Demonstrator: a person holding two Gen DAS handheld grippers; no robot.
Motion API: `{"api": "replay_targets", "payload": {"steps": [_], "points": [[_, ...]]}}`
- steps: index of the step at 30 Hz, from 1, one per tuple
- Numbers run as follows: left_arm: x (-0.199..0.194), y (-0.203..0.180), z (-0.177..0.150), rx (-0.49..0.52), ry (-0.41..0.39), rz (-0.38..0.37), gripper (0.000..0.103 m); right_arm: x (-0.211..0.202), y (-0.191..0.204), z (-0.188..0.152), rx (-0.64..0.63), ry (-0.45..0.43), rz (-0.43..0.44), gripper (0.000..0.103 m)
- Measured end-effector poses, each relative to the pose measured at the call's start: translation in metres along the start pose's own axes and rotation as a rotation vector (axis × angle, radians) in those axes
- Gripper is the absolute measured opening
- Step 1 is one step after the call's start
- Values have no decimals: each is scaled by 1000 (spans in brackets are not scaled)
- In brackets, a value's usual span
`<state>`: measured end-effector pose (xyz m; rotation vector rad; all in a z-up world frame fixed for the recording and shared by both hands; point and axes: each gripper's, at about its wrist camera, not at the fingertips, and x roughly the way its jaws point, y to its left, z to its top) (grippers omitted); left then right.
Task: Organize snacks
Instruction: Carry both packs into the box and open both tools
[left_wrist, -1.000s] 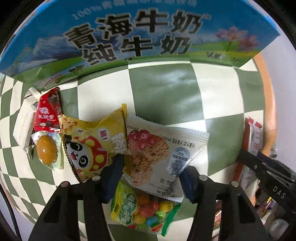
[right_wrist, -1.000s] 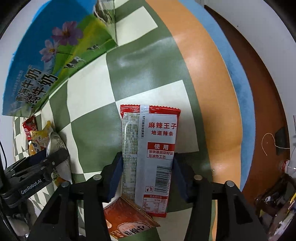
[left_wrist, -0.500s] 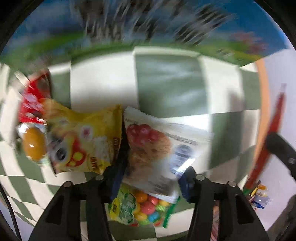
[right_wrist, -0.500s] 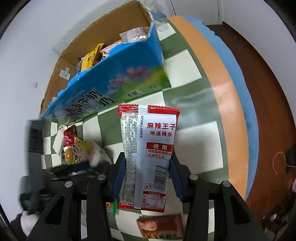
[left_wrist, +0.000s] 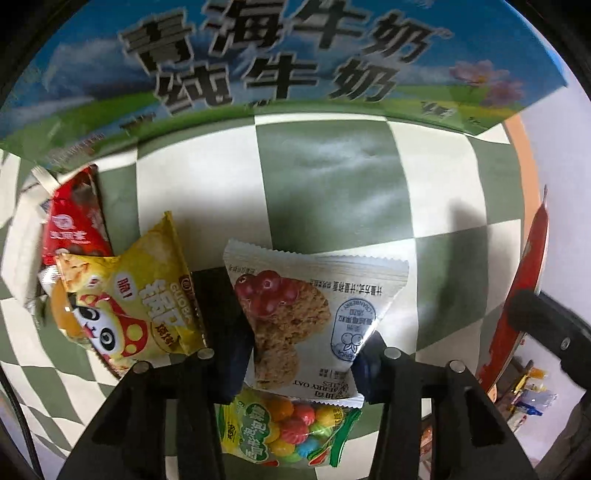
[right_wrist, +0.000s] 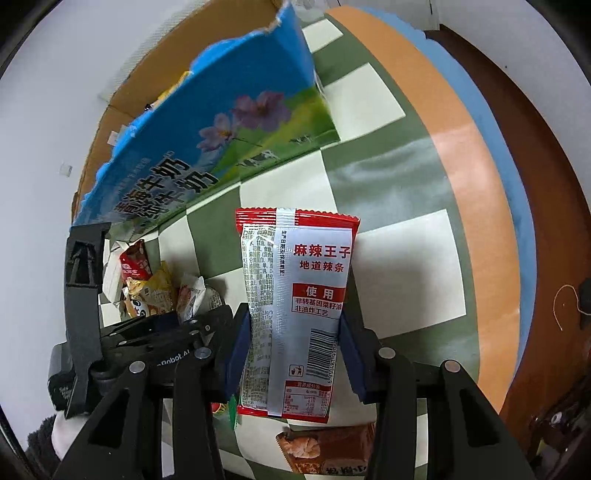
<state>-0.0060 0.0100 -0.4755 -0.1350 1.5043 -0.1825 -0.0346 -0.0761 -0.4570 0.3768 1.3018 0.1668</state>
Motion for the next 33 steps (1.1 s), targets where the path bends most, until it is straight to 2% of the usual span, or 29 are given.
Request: {"api": "replay_targets", "payload": {"steps": [4,10,14,18,22,26,33], "points": [[-34,-5,0,-19,-40,-48,43,-21,-5,1,-6,-29,14,48],[-118,-23,11,-17,-177,-124,43,-64,12,11,-46,-99,64,48],[-180,0,32,-9,-276,-159,43,-101,31,28,-97,-165,96,48],[-223,23,68,-16,-325,-146,43,-132,54,62,-159,-235,99,48],[-223,42,116,-40,-313,-115,43,-138,78,102,-206,-278,56,48],[-199,56,156,-65,-243,-78,43,-129,92,141,-240,-274,3,48],[-158,67,179,-108,-123,-59,43,-91,102,185,-266,-201,-74,48]]}}
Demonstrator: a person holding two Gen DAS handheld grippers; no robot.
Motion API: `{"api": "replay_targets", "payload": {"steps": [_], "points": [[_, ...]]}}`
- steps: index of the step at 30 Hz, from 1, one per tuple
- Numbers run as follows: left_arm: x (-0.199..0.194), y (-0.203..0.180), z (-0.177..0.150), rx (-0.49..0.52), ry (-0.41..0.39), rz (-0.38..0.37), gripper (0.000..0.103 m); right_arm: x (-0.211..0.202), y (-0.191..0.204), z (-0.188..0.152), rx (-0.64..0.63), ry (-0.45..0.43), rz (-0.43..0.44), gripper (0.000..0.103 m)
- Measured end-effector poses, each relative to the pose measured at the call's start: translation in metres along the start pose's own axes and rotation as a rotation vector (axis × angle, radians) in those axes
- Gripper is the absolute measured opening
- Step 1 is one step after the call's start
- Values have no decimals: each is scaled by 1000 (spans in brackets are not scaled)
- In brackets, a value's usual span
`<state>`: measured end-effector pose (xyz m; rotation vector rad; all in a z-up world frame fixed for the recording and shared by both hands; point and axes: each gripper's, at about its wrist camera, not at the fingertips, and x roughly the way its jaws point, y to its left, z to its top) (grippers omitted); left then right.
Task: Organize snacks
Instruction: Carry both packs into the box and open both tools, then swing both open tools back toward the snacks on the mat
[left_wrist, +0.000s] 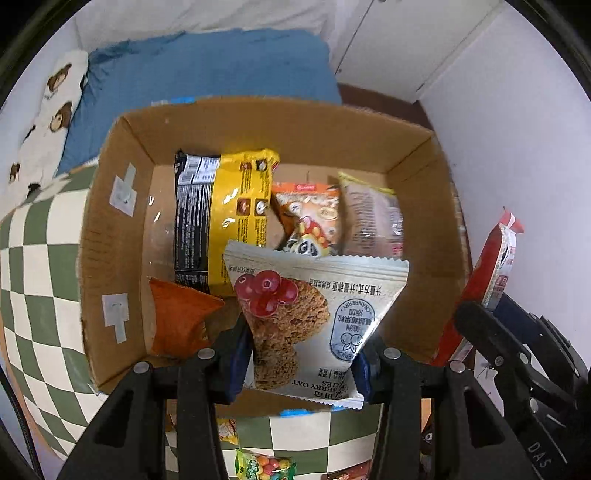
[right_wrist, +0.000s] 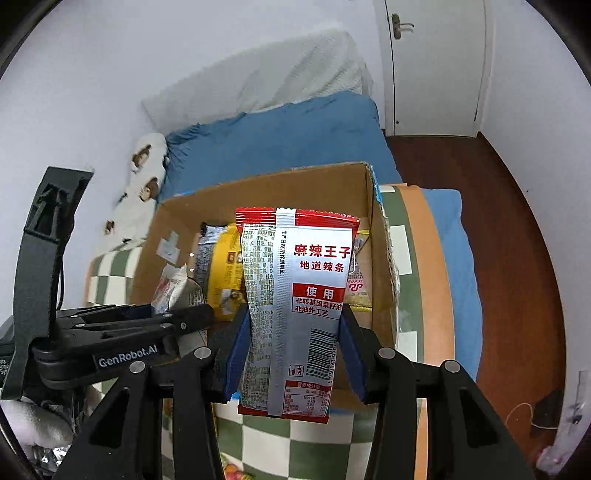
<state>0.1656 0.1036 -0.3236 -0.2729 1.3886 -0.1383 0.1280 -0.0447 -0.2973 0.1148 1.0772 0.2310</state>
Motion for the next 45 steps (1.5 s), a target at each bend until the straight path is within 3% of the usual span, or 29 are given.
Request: {"api": "replay_targets", "payload": {"steps": [10,12,14,16,19,21,31,45], "points": [[31,20,1,-41,67,11,44,54,-5,5,-15,100,-27,48],[36,24,-1,-38,90,12,47,69,-9,3,-12,166,-2,58],[34,27,-3,-30,73,50,62,80,-13,0,-3,236,13,73],[30,31,-4,-27,42,62,77,83,-14,-3,-10,251,0,78],[23,36,-5,-33,20,61,83,85,-15,-6,-17,260,-17,85],[18,38,-7,-32,10,63,84,84,-15,-6,-13,256,-31,93],[-16,41,-19,13,-139,126,88,73,-13,-11,-25,213,-84,94],[-58,39,-58,67,-395,236,88,18,0,-33,-37,23,-127,94]]}}
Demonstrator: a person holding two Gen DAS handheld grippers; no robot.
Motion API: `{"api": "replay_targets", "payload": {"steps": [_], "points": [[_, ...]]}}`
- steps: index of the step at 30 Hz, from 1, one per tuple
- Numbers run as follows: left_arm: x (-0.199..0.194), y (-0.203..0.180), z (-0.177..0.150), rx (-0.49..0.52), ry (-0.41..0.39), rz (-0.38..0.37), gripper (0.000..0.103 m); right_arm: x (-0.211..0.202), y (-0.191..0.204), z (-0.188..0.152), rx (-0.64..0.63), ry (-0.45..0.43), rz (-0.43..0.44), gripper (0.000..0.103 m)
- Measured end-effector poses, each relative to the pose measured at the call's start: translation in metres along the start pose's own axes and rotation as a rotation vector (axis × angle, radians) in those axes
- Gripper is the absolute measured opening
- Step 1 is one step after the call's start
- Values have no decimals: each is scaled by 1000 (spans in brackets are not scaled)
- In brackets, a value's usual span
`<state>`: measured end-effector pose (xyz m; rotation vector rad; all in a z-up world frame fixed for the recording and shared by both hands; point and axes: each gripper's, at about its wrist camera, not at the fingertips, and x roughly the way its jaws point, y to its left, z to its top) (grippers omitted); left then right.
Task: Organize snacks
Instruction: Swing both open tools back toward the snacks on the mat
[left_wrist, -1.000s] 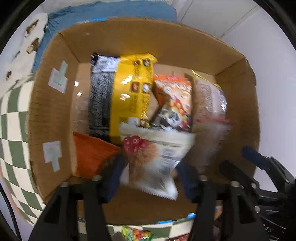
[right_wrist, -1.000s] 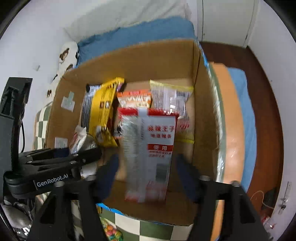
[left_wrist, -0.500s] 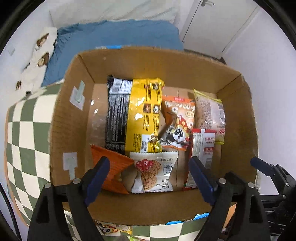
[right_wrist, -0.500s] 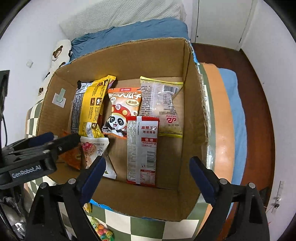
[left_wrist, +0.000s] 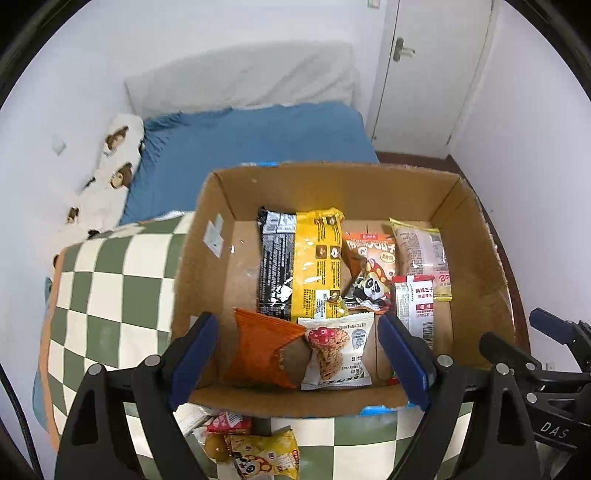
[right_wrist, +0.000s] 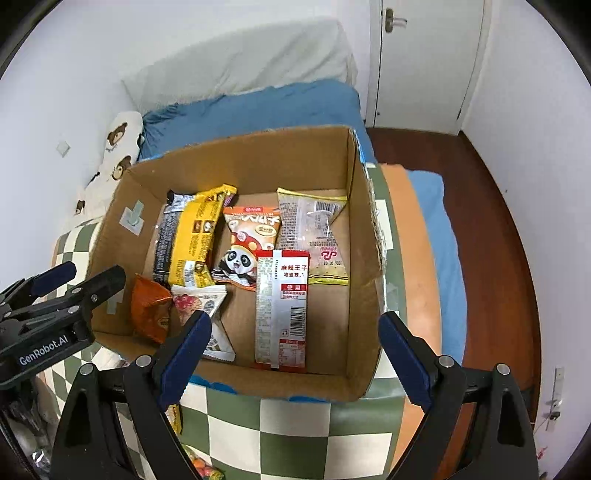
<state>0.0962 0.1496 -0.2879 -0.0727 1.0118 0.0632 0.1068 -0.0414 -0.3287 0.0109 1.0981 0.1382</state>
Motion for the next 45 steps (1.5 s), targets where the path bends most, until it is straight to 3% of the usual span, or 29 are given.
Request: {"api": "replay_targets", "payload": {"steps": [12,19,27,32,37,45], "points": [[-62,11,-27,-1,-112,-20,88,-64,14,-34,32,-134,45,94],[-79,48,-74,-29,-80,-11,88,-72,26,-76,81,-82,114,94],[-45,116,-168,-51,120,79,88,-7,55,-174,203,190,231,94],[-17,156,-203,-114,229,96,88,36,70,-217,318,323,276,94],[0,181,-213,-132,250,126,88,73,83,-218,513,383,385,94],[26,201,-187,-62,223,176,88,145,112,-201,895,432,498,93]]}}
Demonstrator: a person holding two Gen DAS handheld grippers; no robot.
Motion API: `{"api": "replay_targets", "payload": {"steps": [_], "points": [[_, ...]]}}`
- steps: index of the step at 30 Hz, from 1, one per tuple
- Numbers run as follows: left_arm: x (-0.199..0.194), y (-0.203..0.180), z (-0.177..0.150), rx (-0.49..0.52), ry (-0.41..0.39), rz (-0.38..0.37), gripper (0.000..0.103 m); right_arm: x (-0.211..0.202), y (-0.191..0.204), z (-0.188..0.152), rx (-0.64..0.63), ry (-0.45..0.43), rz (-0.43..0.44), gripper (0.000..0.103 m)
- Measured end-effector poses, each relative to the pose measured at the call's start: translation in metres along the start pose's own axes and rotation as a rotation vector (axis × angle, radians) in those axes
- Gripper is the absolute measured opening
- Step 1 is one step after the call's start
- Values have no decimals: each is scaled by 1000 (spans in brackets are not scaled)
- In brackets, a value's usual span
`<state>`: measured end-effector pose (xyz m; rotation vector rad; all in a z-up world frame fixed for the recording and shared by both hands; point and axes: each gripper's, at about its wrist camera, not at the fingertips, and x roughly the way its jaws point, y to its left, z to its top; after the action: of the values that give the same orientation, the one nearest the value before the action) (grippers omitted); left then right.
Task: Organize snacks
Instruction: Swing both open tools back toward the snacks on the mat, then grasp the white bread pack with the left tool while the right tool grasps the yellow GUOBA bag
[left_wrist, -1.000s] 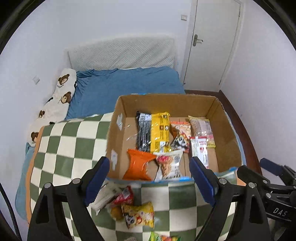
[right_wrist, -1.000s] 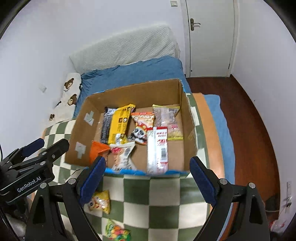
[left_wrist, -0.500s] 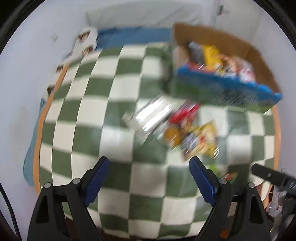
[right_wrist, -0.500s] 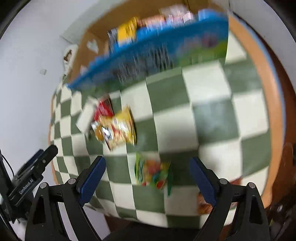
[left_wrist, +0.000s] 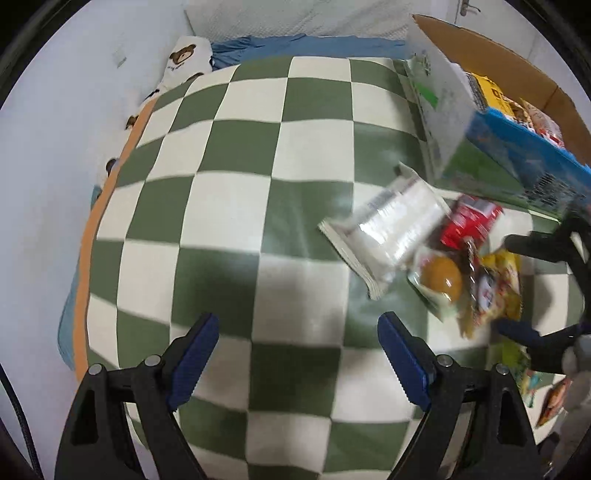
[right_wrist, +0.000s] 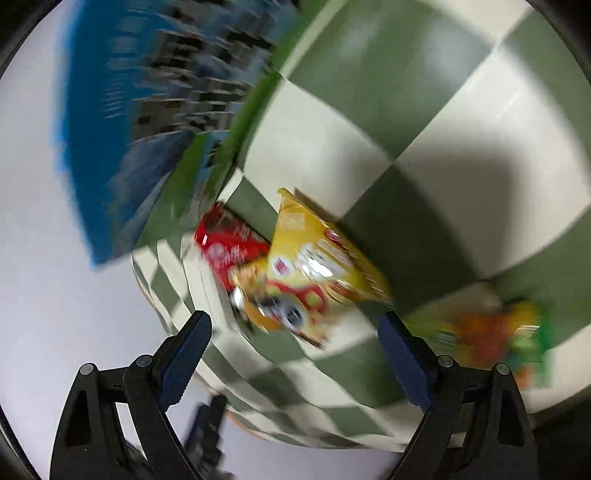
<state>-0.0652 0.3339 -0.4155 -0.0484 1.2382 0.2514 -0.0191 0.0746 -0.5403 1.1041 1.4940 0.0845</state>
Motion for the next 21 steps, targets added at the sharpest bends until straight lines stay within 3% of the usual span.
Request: {"api": "replay_targets", "payload": {"steps": [4,6,9,13,16,18,21], "points": [[7,-5,22,66,-11,0,88,27,-11,9,160,-36,-2,81],[6,-11,32,104,-20,-22,88,27,-11,7,145,-39,-44,63],[13,-26,49,188,1,-75,88,27,6,0,-86,-5,-150,56],[27,-51,67,303,50,-121,88,22,33,-16,-464,13,-410,56],[55,-74,77,400,124,-142,88,22,42,-22,-609,27,-528,56],[70,-80,80,428,170,-149,88,22,46,-24,-632,32,-550,57],[79,-77,82,407,164,-170,67,27,50,-27,-634,61,-571,58]]}}
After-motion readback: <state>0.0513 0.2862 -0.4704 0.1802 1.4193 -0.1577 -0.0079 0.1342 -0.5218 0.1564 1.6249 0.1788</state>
